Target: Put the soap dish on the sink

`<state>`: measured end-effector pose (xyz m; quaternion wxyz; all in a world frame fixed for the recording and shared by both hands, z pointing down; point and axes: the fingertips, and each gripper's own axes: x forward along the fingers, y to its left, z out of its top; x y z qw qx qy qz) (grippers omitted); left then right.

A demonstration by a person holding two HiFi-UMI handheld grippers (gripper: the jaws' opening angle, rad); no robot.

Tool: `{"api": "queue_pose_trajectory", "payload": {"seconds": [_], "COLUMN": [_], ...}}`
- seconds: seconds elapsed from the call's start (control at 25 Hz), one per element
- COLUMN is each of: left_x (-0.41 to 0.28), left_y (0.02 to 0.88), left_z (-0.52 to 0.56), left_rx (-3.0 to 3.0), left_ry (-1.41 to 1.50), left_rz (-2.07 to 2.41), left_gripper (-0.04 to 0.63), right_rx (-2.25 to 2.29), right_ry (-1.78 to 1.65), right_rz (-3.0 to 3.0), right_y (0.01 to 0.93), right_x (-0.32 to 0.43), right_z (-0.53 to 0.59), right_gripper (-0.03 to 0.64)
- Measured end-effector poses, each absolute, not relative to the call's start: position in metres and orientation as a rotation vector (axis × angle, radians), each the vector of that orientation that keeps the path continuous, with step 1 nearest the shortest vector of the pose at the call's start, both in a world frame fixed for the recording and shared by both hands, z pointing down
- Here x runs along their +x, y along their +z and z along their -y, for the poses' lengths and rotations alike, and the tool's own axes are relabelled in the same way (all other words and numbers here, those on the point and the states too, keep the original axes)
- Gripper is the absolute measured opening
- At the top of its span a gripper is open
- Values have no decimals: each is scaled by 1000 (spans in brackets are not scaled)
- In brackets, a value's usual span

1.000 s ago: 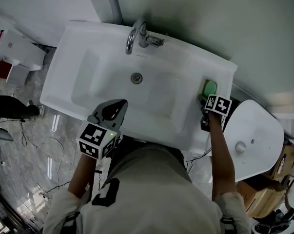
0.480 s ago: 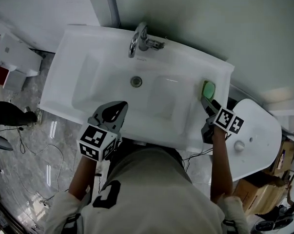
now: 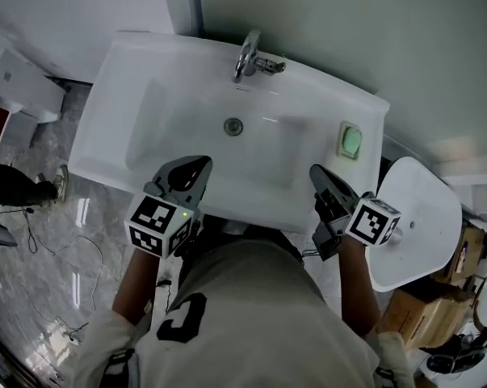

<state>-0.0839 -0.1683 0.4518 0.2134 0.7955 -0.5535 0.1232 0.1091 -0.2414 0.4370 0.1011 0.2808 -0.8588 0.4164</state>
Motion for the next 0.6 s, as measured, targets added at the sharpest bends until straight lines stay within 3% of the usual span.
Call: {"api": "queue_pose_trajectory", "payload": {"seconds": [0.32, 0.6], "left_x": [-122, -115], "left_y": [453, 464], "left_z": [128, 112], "left_rx": [2203, 2252], "left_ry": [272, 201], "left_rz": [1493, 1296], "left_gripper": [18, 18], "right_rx": [629, 689], "right_ry": [1272, 1334], "right_rz": [2534, 2546], "right_y": [430, 425], "right_x": [36, 22], "right_z": [159, 124], "right_gripper": [9, 9]}}
